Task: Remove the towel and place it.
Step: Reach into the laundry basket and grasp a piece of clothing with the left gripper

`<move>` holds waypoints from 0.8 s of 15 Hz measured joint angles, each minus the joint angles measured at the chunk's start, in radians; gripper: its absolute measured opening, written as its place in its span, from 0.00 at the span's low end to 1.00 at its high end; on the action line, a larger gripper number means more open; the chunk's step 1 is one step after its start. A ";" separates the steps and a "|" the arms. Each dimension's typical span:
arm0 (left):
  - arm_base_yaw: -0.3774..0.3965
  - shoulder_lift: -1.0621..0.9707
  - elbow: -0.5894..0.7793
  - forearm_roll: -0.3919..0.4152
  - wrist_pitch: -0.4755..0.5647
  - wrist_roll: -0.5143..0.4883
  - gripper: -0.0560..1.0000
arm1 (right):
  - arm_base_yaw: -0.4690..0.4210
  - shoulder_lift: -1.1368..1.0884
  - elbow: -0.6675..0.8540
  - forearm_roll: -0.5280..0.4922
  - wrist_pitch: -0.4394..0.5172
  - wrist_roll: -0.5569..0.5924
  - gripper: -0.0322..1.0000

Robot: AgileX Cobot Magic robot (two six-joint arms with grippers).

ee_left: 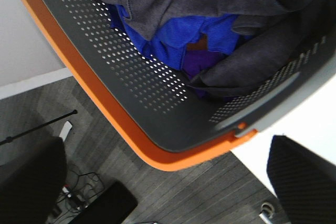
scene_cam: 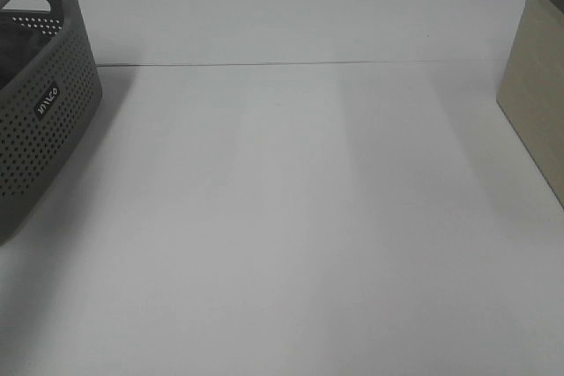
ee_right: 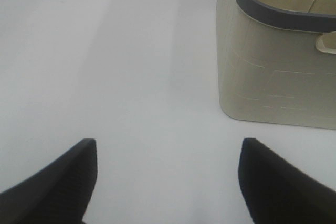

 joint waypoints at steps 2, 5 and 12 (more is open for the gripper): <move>0.000 0.136 -0.094 0.038 0.001 0.064 0.98 | 0.000 0.000 0.000 0.000 0.000 0.000 0.74; 0.000 0.324 -0.174 0.091 -0.002 0.121 0.98 | 0.000 0.000 0.000 0.000 0.000 0.000 0.74; 0.005 0.585 -0.195 0.185 -0.174 0.169 0.98 | 0.000 0.000 0.000 0.000 0.000 0.000 0.74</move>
